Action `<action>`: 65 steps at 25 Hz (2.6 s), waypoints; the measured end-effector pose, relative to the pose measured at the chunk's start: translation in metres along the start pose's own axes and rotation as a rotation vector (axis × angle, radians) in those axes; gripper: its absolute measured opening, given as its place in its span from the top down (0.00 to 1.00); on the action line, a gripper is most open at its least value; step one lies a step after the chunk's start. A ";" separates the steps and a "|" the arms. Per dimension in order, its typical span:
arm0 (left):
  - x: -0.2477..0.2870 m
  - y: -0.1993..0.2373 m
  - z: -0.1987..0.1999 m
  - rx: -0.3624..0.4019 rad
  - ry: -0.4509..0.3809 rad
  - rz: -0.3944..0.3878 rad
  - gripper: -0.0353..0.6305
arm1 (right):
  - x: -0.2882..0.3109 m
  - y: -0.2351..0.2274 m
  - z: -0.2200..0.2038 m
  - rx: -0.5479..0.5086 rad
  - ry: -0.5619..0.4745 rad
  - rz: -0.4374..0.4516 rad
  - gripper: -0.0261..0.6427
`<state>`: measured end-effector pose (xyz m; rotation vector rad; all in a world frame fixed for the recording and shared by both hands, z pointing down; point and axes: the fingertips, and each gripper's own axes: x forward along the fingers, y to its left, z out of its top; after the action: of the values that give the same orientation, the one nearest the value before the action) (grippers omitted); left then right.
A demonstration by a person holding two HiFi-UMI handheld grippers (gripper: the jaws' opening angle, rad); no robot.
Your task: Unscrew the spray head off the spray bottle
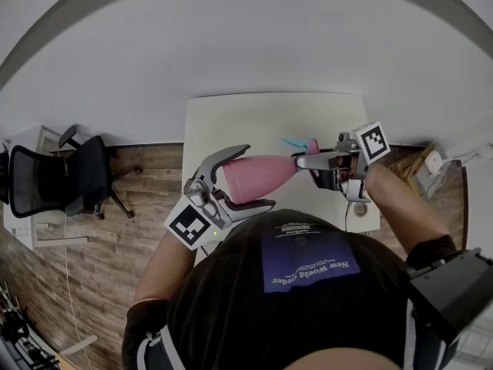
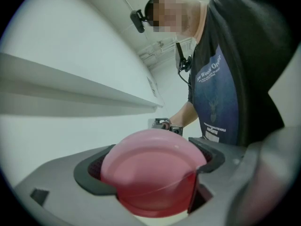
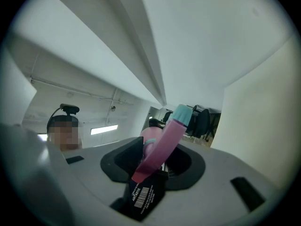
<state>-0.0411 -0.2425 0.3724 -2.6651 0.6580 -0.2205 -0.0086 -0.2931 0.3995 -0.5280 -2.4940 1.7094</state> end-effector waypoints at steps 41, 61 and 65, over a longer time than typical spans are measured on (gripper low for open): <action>-0.010 0.023 -0.022 -1.181 -0.334 -0.163 0.21 | 0.012 0.042 -0.023 -1.420 0.376 -0.309 0.77; -0.022 0.031 -0.019 -0.901 -0.337 -0.053 0.21 | -0.011 0.054 0.001 -1.087 0.207 -0.254 0.63; -0.022 0.029 -0.017 -0.850 -0.336 -0.032 0.21 | -0.034 0.058 0.010 -0.868 0.107 -0.188 0.60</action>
<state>-0.0761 -0.2613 0.3754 -3.3743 0.7004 0.6295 0.0348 -0.2941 0.3473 -0.3804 -2.9771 0.4519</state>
